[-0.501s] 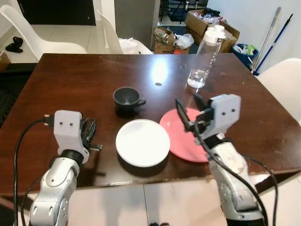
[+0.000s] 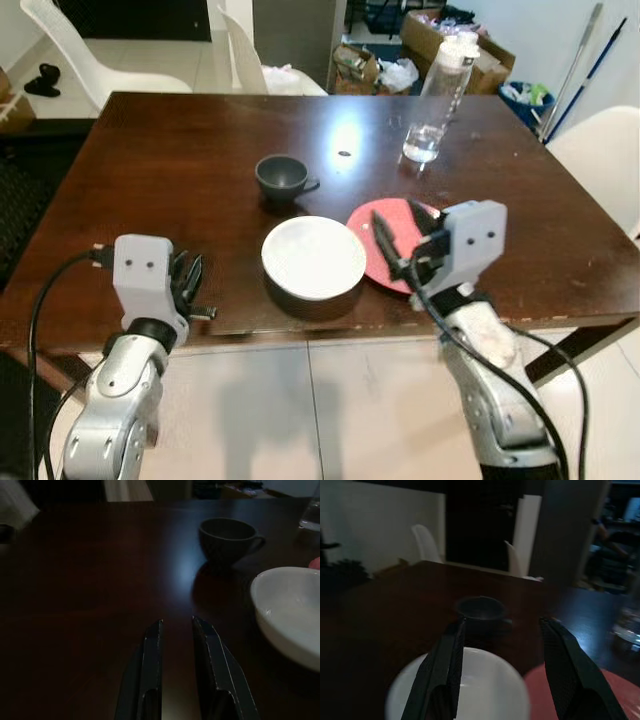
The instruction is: Setting the table
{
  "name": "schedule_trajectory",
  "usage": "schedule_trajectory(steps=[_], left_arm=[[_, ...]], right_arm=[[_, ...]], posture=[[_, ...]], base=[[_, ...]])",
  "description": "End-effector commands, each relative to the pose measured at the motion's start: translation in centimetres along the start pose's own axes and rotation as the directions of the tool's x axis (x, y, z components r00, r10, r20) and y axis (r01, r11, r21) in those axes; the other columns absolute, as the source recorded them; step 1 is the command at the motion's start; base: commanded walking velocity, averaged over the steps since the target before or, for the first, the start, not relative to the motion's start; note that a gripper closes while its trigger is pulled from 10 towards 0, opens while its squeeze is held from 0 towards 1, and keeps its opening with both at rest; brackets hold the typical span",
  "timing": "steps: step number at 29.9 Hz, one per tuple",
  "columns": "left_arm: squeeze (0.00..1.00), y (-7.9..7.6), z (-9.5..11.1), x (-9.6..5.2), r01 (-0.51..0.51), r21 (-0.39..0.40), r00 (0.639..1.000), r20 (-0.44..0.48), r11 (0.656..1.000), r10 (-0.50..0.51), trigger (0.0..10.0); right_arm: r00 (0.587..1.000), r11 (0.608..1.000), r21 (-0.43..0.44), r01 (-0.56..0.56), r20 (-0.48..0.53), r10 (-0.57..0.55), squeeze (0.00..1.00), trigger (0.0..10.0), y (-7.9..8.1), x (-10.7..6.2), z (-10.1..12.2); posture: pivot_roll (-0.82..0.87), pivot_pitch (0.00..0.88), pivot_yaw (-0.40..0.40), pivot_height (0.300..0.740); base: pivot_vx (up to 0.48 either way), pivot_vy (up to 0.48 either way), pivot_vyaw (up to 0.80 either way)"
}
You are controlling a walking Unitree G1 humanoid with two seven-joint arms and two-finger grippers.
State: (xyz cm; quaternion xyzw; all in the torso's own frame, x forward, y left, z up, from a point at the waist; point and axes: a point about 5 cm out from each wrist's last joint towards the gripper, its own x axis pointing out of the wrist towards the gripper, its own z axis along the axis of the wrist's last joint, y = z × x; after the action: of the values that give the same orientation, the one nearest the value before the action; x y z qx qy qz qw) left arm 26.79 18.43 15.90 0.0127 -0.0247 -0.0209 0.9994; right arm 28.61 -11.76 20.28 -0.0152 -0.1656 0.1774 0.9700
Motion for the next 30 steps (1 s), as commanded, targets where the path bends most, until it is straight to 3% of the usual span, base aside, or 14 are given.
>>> schedule_trajectory(steps=[1,5,30], left_arm=[[0.0,0.03,-0.52,-0.21,-0.003,0.002,1.0,-0.019,1.0,0.003,10.0],[0.0,0.0,-0.56,-0.23,-0.003,0.004,1.0,-0.02,1.0,0.003,10.0],[0.0,-0.21,-0.85,-0.28,0.001,0.0,1.0,-0.029,1.0,-0.001,10.0]], right_arm=[[1.0,1.0,-0.005,0.01,-0.017,-0.011,0.0,10.0,-0.3,-0.18,-0.26],[1.0,1.0,0.0,0.016,-0.026,-0.016,0.0,10.0,-0.4,-0.21,-0.38],[0.999,1.0,0.016,0.019,-0.041,-0.019,0.0,10.0,-0.56,-0.22,-0.52]], posture=[[-0.05,0.036,0.024,0.74],[-0.05,0.038,0.023,0.74],[-0.06,0.033,0.018,0.74]], base=[[0.0,0.0,0.0],[0.0,0.0,0.0],[0.0,0.0,-0.8]])
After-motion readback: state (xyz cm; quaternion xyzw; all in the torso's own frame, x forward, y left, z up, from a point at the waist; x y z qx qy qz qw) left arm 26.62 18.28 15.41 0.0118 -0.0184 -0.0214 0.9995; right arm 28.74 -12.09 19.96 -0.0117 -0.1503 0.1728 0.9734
